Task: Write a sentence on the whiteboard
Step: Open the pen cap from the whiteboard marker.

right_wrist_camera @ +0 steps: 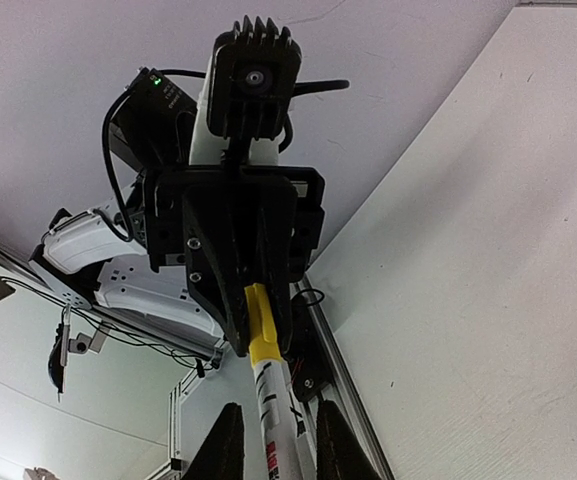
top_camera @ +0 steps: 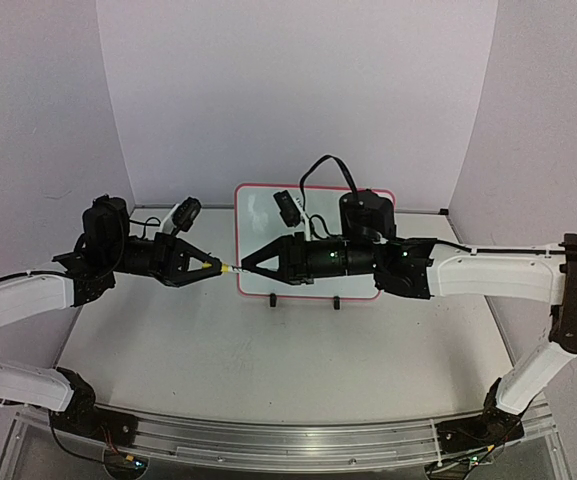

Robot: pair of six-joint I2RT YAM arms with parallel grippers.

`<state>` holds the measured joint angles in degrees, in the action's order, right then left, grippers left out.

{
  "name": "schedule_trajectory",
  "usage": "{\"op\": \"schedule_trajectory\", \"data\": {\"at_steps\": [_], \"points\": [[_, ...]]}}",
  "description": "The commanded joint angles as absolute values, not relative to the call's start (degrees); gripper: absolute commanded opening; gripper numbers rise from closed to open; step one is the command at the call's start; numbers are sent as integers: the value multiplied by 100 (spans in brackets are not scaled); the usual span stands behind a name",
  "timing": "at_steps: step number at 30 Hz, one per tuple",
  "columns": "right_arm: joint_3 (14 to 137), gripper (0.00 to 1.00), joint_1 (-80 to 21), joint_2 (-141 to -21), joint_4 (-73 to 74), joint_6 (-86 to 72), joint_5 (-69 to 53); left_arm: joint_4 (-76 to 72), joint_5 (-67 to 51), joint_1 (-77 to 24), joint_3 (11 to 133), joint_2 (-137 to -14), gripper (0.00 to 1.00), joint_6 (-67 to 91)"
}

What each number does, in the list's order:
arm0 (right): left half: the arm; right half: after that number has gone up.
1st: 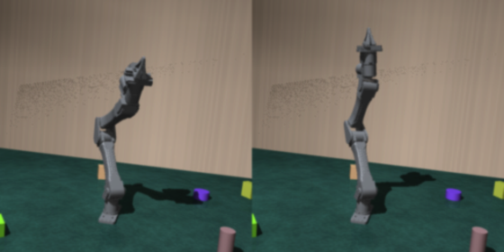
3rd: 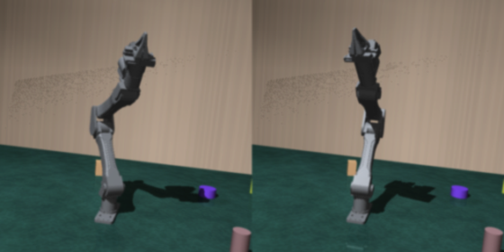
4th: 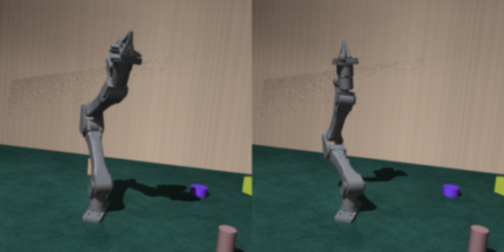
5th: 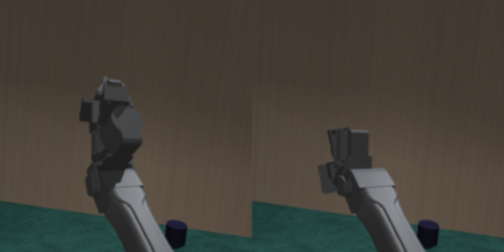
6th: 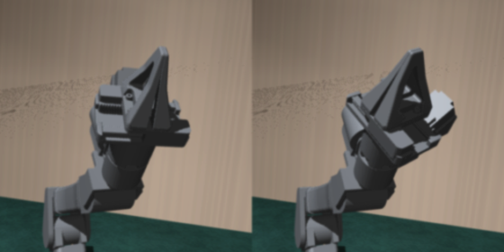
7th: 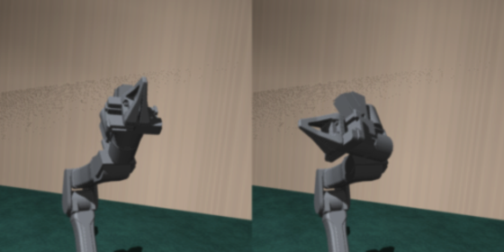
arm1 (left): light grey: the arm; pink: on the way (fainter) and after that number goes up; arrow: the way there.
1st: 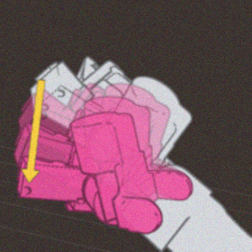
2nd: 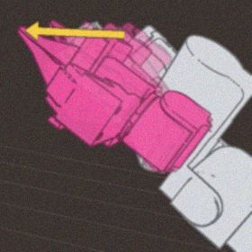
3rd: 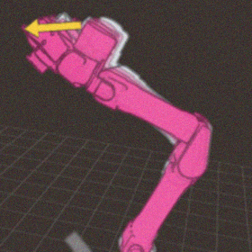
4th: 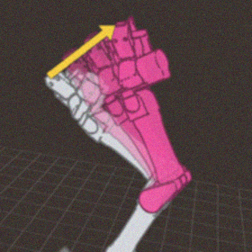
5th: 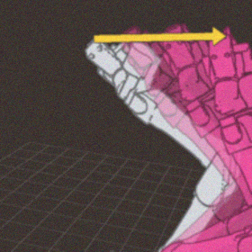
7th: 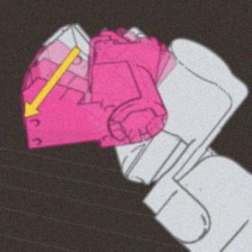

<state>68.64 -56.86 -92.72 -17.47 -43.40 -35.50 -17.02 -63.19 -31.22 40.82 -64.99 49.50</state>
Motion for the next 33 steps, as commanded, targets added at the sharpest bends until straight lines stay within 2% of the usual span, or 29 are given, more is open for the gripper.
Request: {"op": "schedule_trajectory", "data": {"at_steps": [1,12,18,23,33], "points": [[7154,22,-5824,-9369,-2371,-4378,-3748,-1757,-5995,-3276,4119,-6540,0,4913],[7166,22,-5819,-9405,-2252,-4381,-3926,-1758,-5985,-3274,4144,-6577,0,4872],[7178,15,-5819,-9406,-2244,-4373,-3896,-1758,-5994,-3270,4154,-6593,0,4869],[7118,0,-5826,-9316,-2293,-4385,-3724,-1758,-6008,-3270,4093,-6559,0,4848],[6245,0,-5527,-8592,-2539,-4411,-3515,-1790,-5936,-3044,4243,-6173,0,4788]]}}
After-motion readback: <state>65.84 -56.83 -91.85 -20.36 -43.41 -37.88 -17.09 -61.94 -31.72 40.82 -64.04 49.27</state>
